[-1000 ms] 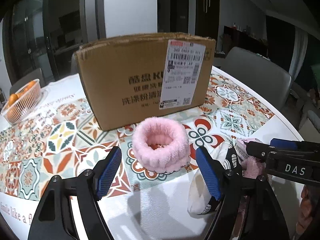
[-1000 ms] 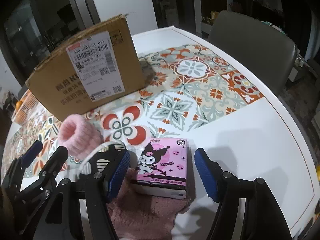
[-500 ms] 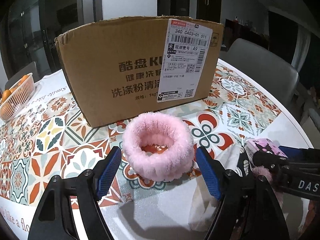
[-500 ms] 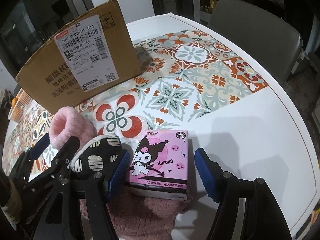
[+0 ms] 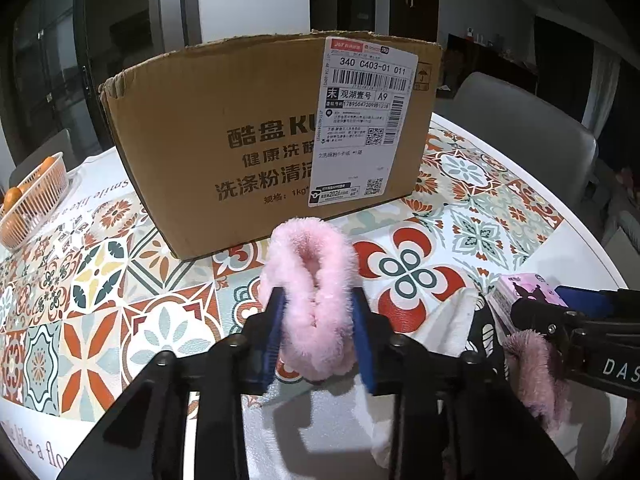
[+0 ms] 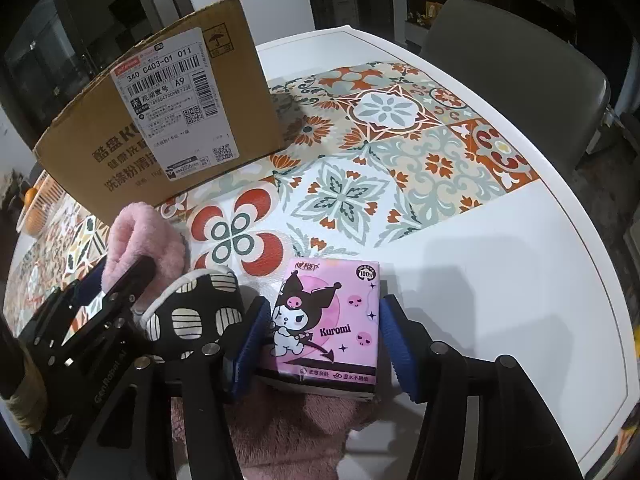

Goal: Organize soft objects
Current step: 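Close the left gripper on the pink wristband while the right gripper grasps the Kuromi packet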

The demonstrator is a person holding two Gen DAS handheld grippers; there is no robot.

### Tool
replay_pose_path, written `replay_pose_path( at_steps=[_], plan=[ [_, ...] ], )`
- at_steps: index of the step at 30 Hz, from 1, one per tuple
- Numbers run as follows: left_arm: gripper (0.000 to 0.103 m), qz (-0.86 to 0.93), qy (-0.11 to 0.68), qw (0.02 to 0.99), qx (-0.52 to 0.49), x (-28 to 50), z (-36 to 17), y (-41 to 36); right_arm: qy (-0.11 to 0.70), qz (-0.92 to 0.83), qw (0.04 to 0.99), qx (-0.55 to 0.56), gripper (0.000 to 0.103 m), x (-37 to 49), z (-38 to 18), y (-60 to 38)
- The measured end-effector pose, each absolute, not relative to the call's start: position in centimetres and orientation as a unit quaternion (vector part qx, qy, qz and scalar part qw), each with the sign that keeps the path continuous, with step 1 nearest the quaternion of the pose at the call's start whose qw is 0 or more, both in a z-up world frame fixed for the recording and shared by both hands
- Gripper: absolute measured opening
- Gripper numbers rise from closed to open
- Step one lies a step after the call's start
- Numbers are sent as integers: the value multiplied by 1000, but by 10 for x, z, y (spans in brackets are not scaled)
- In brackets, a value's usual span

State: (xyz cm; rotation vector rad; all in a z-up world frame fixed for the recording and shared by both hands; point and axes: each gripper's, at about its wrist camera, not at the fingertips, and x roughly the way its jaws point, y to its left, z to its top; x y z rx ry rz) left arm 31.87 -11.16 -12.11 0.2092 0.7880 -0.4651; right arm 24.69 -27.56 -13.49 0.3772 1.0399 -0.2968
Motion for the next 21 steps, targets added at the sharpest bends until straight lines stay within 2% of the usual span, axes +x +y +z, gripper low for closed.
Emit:
replay_pose_path(
  at_steps=[21],
  plan=[
    [28, -206, 321, 920, 86, 286, -64, -98, 405, -125, 889, 173, 56, 229, -88, -276]
  ],
)
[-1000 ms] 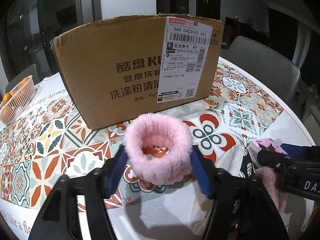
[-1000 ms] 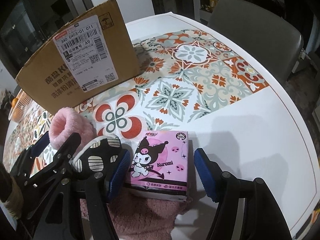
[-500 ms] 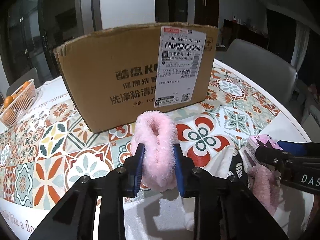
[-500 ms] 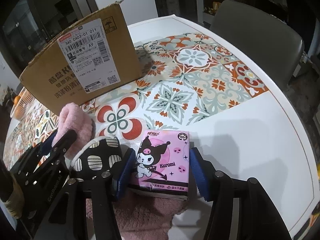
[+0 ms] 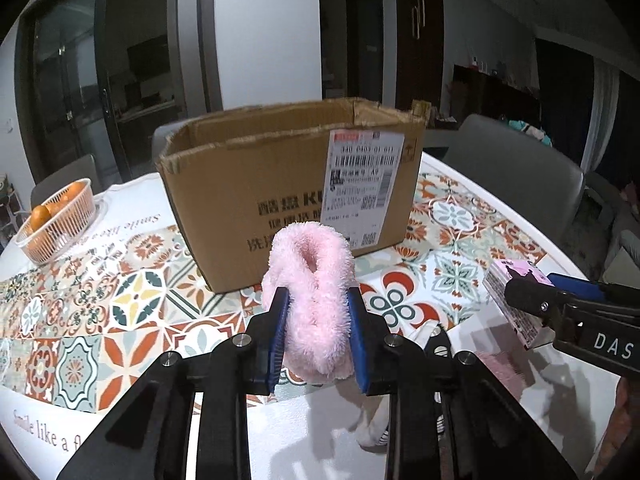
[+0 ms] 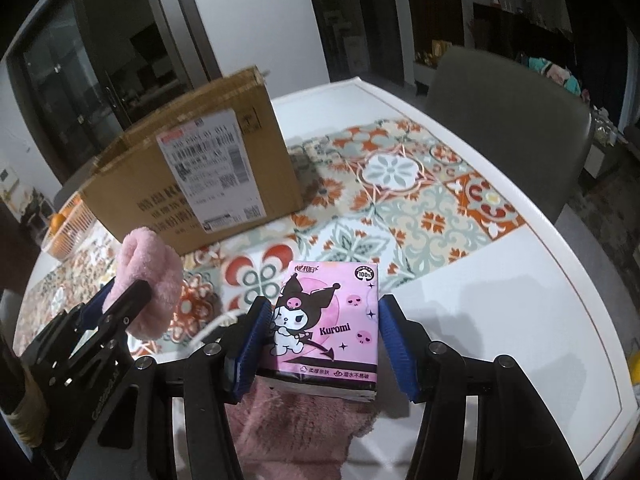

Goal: Organize soft objects
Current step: 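Close the left gripper on the pink wristband while the right gripper grasps the Kuromi packet, then lift the wristband with the left gripper while the right gripper carries the packet to the box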

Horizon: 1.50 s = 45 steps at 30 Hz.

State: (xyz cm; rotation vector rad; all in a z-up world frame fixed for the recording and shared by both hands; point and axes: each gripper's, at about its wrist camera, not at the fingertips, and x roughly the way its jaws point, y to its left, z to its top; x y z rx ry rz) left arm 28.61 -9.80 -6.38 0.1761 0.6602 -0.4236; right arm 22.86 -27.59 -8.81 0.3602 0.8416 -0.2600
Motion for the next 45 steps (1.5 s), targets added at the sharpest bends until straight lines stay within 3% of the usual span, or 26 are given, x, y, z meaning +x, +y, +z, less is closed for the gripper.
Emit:
replay_pose_path(
  at_steps=[24, 45],
  plan=[
    [28, -177, 249, 950, 64, 250, 5, -74, 288, -73, 940, 167, 56, 204, -19, -259],
    [28, -159, 184, 968, 63, 268, 46, -67, 208, -47, 964, 162, 56, 235, 23, -258]
  ],
)
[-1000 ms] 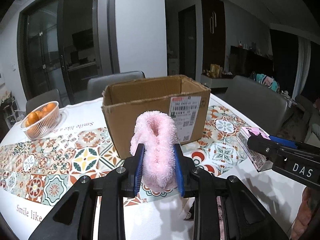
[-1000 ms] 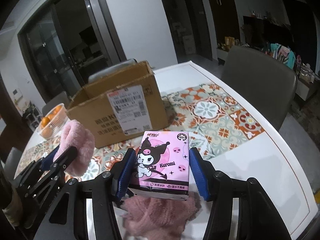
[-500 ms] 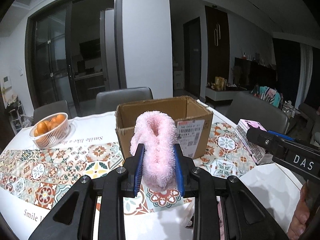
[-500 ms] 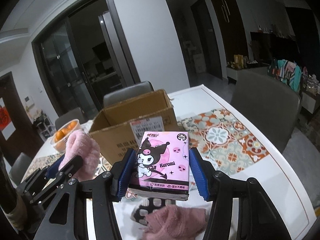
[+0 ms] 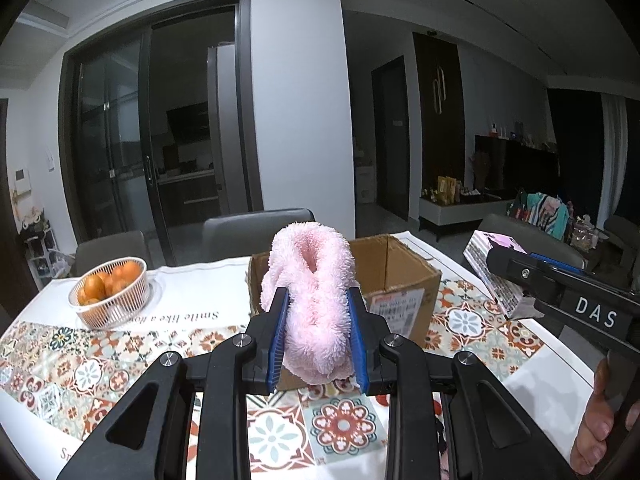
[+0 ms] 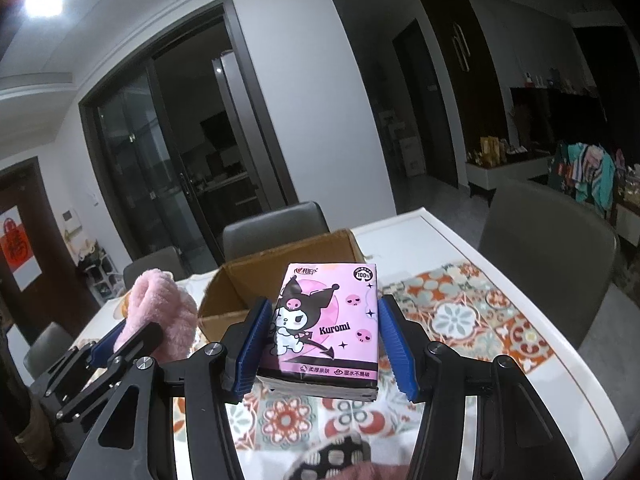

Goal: Organize soft objects
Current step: 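Lift the wristband with the left gripper while the right gripper carries the packet to the box, then open both grippers over the box to drop the wristband and packet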

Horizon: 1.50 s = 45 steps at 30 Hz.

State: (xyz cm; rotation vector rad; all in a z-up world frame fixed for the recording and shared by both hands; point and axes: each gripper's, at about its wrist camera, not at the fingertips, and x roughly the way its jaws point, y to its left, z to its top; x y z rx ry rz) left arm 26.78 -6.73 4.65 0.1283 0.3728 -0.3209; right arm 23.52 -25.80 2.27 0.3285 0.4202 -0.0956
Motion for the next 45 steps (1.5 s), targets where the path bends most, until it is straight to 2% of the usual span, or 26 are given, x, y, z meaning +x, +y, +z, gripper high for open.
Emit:
replay_pose_path(
  at_steps=[20, 33, 45],
  plan=[
    [28, -145, 162, 974, 70, 322, 51, -67, 171, -32, 976, 134, 56, 290, 37, -252],
    [28, -139, 179, 971, 75, 366, 31, -76, 184, -24, 975, 121, 56, 341, 28, -256],
    [28, -147, 222, 961, 82, 401, 9, -96, 237, -13, 965, 115, 56, 388, 7, -266]
  ],
)
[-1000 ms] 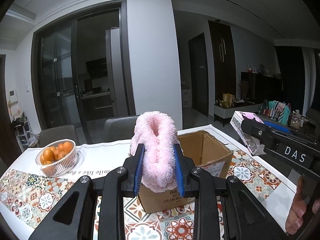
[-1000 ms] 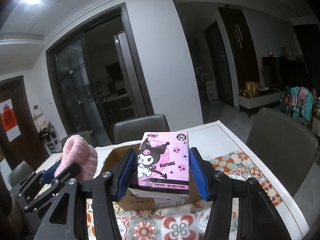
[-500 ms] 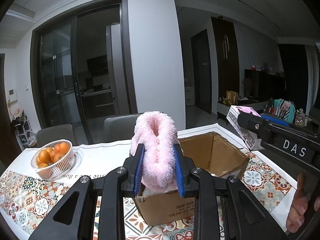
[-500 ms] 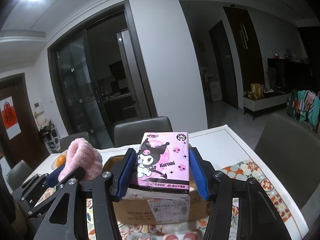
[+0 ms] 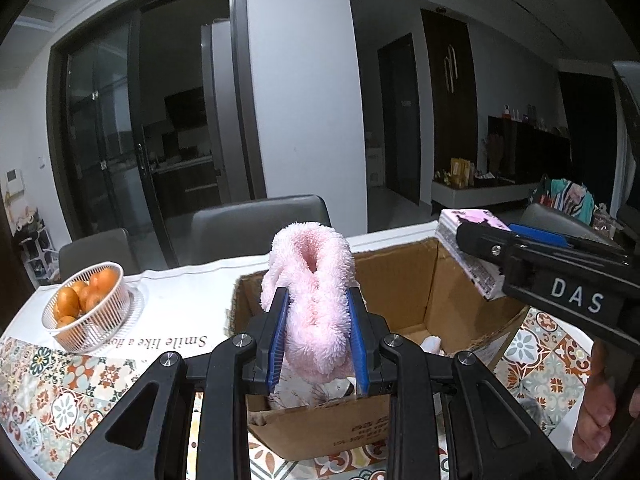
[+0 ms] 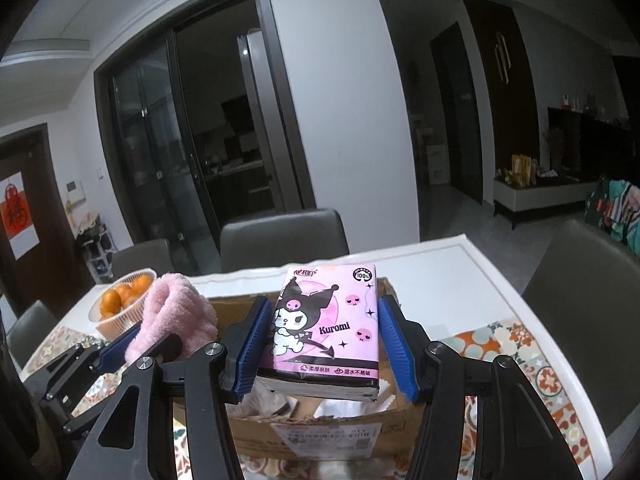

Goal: Organize soft objects
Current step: 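Open both grippers over the box to drop the wristband and packet, then move both grippers back to the dotted slipper and pink cloth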

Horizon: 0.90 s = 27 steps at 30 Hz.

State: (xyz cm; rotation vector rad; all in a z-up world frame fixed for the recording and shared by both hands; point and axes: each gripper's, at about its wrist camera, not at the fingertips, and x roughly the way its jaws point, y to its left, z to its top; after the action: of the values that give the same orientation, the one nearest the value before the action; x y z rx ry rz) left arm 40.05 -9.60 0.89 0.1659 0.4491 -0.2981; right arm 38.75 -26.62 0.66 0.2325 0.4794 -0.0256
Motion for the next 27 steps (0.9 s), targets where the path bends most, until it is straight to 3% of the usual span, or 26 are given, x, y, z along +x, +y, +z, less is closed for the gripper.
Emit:
replay_pose_path(
  at_steps=[10, 14, 18, 27],
  plan=[
    [33, -148, 252, 951, 99, 419, -12, -106, 293, -5, 950, 107, 56, 412, -19, -264],
    [49, -144, 253, 951, 103, 420, -15, -107, 318, -3, 942, 106, 59, 420, -27, -263],
    [55, -138, 247, 954, 101, 415, -12, -105, 323, -6, 940, 112, 63, 420, -29, -267],
    [57, -138, 224, 961, 90, 385, 6, -93, 296, -25, 947, 119, 63, 391, -13, -273]
  ],
)
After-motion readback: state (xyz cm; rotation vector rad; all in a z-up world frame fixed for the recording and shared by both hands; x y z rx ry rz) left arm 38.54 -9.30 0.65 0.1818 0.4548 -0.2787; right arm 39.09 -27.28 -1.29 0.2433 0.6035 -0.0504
